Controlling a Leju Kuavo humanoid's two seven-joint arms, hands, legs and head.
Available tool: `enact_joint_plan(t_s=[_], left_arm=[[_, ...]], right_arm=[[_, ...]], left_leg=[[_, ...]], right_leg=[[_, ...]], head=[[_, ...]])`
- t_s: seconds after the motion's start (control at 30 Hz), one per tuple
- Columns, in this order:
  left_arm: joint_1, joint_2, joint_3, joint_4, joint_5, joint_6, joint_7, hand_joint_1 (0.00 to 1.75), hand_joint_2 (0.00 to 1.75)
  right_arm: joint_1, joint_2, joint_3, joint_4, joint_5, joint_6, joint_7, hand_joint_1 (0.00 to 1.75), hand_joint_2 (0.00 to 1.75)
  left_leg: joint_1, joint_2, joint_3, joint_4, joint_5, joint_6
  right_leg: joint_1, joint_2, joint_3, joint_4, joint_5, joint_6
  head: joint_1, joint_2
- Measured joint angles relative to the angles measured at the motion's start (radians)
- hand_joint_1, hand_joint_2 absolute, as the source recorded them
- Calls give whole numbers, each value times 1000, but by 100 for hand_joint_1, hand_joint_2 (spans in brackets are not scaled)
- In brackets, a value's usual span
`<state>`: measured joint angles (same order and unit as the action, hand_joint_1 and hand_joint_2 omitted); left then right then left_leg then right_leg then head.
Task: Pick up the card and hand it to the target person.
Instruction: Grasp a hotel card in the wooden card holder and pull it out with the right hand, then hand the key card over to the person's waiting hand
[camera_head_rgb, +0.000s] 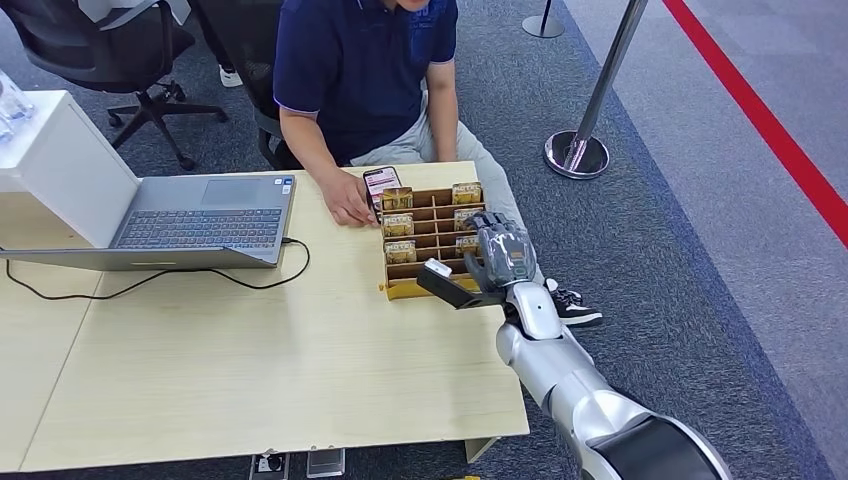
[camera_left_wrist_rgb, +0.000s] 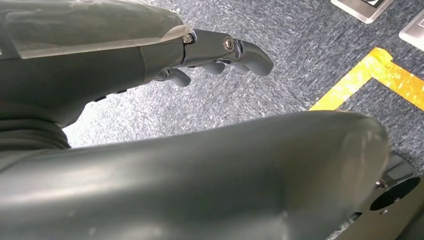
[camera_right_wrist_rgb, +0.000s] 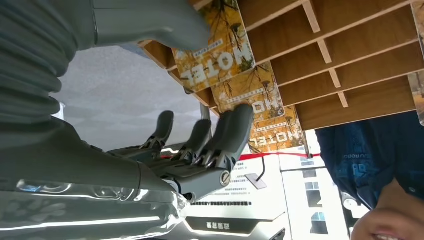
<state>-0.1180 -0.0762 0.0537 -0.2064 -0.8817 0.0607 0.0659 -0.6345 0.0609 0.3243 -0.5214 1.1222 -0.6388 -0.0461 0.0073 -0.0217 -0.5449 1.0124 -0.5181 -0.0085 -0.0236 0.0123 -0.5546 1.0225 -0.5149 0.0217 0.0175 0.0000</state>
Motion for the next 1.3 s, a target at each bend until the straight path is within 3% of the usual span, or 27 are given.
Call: enact_joint_plan(t_s=[0.6, 0.83, 1.1, 1.23, 1.3], left_arm=[[0, -1, 4, 0, -2, -5, 0, 0, 0], [0, -1, 13, 0, -2, -4, 0, 0, 0], [0, -1, 15, 0, -10, 3, -14, 0, 0], [0, -1, 15, 0, -20, -8, -15, 0, 175], [-1, -1, 15, 0, -25, -10, -14, 0, 175]], right_arm=[[-45, 0, 0, 74, 19, 23, 33, 96, 175], [-50, 0, 0, 90, 19, 23, 30, 132, 175], [-52, 2, -8, 101, 18, 19, 12, 127, 175], [-52, 4, -14, 102, 18, 18, -4, 127, 175], [-52, 6, -16, 102, 17, 17, -11, 127, 175]], left_leg=[[0, 0, 0, 0, 0, 0], [0, 0, 0, 0, 0, 0], [0, 0, 1, 0, 0, 0], [0, 0, 1, 0, 0, 0], [0, 0, 1, 0, 0, 0]], right_leg=[[0, 0, 0, 0, 0, 0], [0, 0, 0, 0, 0, 0], [0, 0, 0, 0, 0, 0], [0, 0, 0, 0, 0, 0], [0, 0, 0, 0, 0, 0]], head=[[0, 0], [0, 0], [0, 0], [0, 0], [0, 0]])
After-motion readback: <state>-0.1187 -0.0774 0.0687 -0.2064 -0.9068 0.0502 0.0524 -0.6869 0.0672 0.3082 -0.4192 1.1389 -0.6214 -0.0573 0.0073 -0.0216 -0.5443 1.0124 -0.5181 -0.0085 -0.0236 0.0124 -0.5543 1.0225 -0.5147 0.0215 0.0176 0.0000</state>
